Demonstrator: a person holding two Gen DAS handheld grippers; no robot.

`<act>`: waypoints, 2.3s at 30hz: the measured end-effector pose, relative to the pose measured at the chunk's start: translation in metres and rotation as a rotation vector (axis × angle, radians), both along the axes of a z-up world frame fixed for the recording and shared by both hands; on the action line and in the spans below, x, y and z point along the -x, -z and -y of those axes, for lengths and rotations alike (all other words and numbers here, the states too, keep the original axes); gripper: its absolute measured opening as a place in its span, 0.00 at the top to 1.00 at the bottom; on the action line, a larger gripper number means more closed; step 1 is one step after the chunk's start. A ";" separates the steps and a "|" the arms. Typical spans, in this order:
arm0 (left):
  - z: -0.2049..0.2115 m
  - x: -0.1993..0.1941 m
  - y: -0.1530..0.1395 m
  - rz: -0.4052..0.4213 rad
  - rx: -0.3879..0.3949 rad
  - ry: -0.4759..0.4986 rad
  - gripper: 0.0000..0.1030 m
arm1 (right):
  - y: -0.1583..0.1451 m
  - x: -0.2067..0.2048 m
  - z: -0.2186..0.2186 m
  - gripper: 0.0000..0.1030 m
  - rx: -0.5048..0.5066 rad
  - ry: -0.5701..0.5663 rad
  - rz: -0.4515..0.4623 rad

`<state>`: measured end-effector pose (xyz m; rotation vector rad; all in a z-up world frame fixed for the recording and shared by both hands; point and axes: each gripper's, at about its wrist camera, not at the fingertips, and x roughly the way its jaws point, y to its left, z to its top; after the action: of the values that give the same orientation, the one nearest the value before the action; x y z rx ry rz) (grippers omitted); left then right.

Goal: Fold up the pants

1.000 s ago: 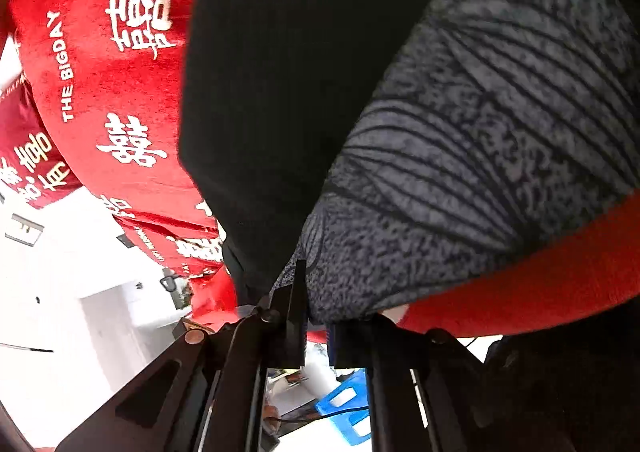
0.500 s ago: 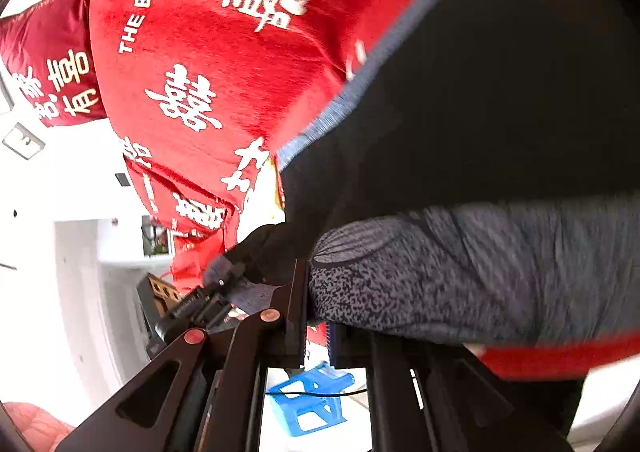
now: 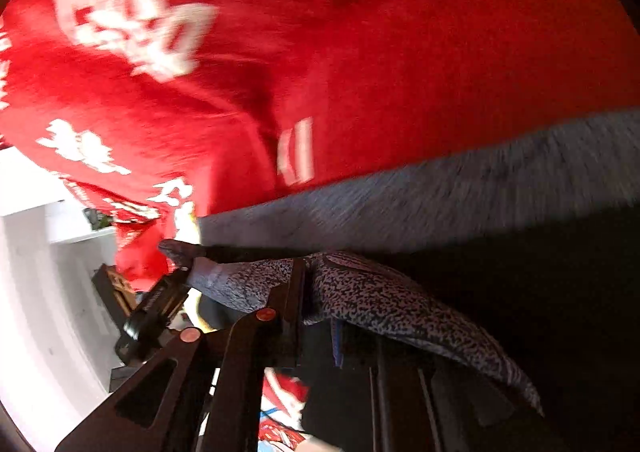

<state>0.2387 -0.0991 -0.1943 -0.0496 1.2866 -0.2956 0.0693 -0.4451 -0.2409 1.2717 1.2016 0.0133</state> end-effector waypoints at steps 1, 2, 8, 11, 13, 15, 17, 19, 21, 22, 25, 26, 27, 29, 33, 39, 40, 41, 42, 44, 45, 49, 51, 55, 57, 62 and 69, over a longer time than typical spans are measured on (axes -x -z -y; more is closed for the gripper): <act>0.003 -0.003 0.003 0.002 -0.012 -0.011 0.69 | 0.005 -0.002 0.004 0.88 -0.024 0.003 -0.003; 0.004 -0.005 0.002 -0.002 -0.021 -0.014 0.68 | 0.006 -0.003 0.006 0.87 -0.039 -0.003 -0.009; -0.012 0.013 -0.045 0.099 -0.089 -0.013 0.27 | -0.050 0.004 0.000 0.30 0.035 -0.059 0.084; -0.006 0.028 -0.051 0.085 -0.126 0.075 0.27 | -0.078 0.007 -0.019 0.38 0.090 -0.136 0.147; 0.011 0.037 -0.039 0.064 -0.159 0.145 0.27 | -0.079 -0.004 -0.039 0.48 0.169 -0.241 0.124; 0.030 0.040 -0.021 0.038 -0.178 0.182 0.27 | -0.067 -0.019 -0.052 0.53 0.253 -0.322 0.082; 0.048 0.033 -0.001 0.043 -0.190 0.177 0.27 | -0.053 -0.038 -0.059 0.54 0.378 -0.390 0.060; 0.061 0.022 0.014 0.054 -0.216 0.143 0.27 | -0.044 -0.049 -0.059 0.57 0.455 -0.405 0.052; 0.069 0.009 0.025 0.057 -0.233 0.114 0.27 | -0.035 -0.053 -0.045 0.57 0.403 -0.333 0.052; 0.073 0.005 0.027 0.066 -0.245 0.115 0.21 | -0.033 -0.053 -0.040 0.57 0.384 -0.308 0.048; 0.085 0.001 0.029 0.065 -0.304 0.141 0.19 | -0.034 -0.050 -0.024 0.55 0.316 -0.209 0.045; 0.086 0.002 0.027 0.059 -0.305 0.141 0.19 | -0.039 -0.047 -0.020 0.53 0.310 -0.187 0.044; 0.086 0.005 0.021 0.050 -0.288 0.143 0.19 | -0.046 -0.043 -0.014 0.46 0.307 -0.175 0.050; 0.084 0.013 0.011 0.039 -0.266 0.153 0.19 | -0.060 -0.032 -0.007 0.35 0.307 -0.154 0.075; 0.084 0.051 -0.009 0.024 -0.264 0.220 0.19 | -0.084 0.013 0.003 0.33 0.323 -0.119 0.073; 0.097 0.127 -0.031 0.018 -0.269 0.391 0.19 | -0.097 0.087 -0.004 0.33 0.358 -0.063 0.007; 0.102 0.141 -0.033 0.011 -0.270 0.425 0.19 | -0.103 0.105 -0.007 0.33 0.387 -0.052 -0.009; 0.105 0.152 -0.034 0.002 -0.266 0.449 0.19 | -0.104 0.112 -0.012 0.33 0.404 -0.045 -0.020; 0.109 0.165 -0.035 -0.012 -0.256 0.478 0.19 | -0.106 0.122 -0.016 0.33 0.416 -0.037 -0.026; 0.115 0.185 -0.037 -0.029 -0.233 0.520 0.19 | -0.110 0.149 -0.021 0.33 0.442 -0.015 -0.048; 0.118 0.196 -0.037 -0.034 -0.223 0.545 0.19 | -0.111 0.161 -0.023 0.33 0.458 -0.008 -0.068; 0.136 0.241 -0.040 -0.035 -0.204 0.635 0.19 | -0.111 0.222 -0.032 0.33 0.501 0.070 -0.139; 0.139 0.260 -0.042 -0.043 -0.165 0.662 0.19 | -0.107 0.252 -0.038 0.33 0.502 0.117 -0.184; 0.152 0.294 -0.046 -0.054 -0.133 0.722 0.19 | -0.102 0.318 -0.050 0.33 0.510 0.233 -0.252; 0.157 0.308 -0.046 -0.063 -0.121 0.757 0.19 | -0.099 0.341 -0.054 0.33 0.519 0.272 -0.278; 0.181 0.339 -0.044 -0.065 -0.107 0.834 0.19 | -0.083 0.395 -0.055 0.33 0.481 0.364 -0.297; 0.213 0.364 -0.018 -0.127 -0.136 0.848 0.19 | -0.051 0.434 -0.041 0.33 0.364 0.430 -0.293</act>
<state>-0.1258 -0.3123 -0.1768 0.6154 1.3981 -0.9370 -0.3650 -0.4044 -0.1901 1.2058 1.0889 -0.6962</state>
